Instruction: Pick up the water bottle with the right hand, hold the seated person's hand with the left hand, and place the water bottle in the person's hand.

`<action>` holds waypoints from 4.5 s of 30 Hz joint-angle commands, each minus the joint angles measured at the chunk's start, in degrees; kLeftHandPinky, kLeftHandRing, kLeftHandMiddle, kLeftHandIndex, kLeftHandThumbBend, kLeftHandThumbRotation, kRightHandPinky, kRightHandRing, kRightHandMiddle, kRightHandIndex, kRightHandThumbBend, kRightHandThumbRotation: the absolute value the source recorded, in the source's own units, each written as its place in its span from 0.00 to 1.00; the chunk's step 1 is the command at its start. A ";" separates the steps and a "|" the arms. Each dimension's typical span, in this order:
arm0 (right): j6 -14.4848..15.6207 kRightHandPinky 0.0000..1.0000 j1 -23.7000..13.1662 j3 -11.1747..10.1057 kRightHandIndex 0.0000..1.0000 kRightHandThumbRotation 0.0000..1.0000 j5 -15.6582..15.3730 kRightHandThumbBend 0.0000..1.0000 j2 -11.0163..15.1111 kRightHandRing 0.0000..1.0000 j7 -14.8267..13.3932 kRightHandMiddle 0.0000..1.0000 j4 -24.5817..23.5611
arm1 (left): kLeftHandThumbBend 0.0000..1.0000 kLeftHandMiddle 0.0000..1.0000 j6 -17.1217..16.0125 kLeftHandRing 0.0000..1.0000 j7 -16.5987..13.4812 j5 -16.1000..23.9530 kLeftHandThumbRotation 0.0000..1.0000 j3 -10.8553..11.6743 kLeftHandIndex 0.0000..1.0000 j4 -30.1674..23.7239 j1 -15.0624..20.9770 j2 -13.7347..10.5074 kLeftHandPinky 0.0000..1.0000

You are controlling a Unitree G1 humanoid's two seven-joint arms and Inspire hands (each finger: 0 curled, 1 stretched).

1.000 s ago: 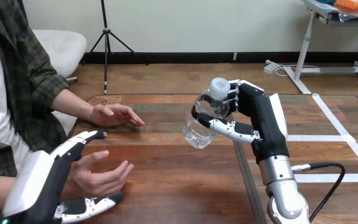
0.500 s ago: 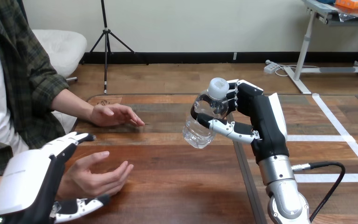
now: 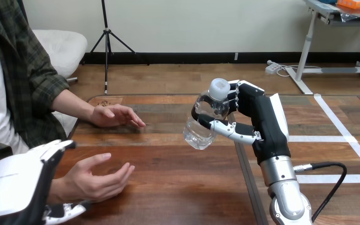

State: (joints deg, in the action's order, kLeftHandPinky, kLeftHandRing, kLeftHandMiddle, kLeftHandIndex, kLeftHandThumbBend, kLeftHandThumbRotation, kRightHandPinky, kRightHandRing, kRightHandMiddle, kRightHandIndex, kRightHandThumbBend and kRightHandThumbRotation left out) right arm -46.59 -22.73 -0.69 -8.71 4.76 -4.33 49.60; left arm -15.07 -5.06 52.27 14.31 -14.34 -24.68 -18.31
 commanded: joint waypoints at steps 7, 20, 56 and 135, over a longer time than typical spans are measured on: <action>-1.94 0.42 -3.17 -0.58 0.56 0.00 2.49 0.68 0.23 0.43 1.52 0.48 -2.68 | 0.94 0.86 6.73 0.84 3.39 3.63 0.06 -1.84 0.79 -5.40 2.25 -2.18 0.78; -2.16 0.43 -3.29 -0.61 0.56 0.00 3.61 0.68 -0.06 0.43 2.80 0.48 -2.31 | 0.94 0.87 12.96 0.85 9.25 7.31 0.03 -4.58 0.81 -6.38 3.55 -3.82 0.79; -1.76 0.41 -3.68 -0.86 0.56 0.00 3.43 0.67 0.54 0.43 2.86 0.47 -2.24 | 0.91 0.77 18.99 0.74 15.25 10.19 0.00 -11.05 0.72 -1.50 8.51 -9.54 0.68; -1.35 0.37 -4.03 -1.21 0.57 0.00 4.89 0.67 0.69 0.41 4.32 0.46 -2.05 | 0.86 0.78 36.24 0.75 10.17 16.71 0.00 -23.17 0.76 11.38 17.45 -10.43 0.70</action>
State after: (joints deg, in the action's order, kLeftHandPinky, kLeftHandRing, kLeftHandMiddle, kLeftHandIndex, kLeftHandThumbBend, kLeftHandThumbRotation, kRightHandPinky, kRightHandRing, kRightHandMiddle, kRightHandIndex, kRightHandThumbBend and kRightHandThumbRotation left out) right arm -46.59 -22.73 -0.90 -5.19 4.90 -0.27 49.60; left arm 20.25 4.14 67.98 -7.62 -5.81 -9.49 -27.85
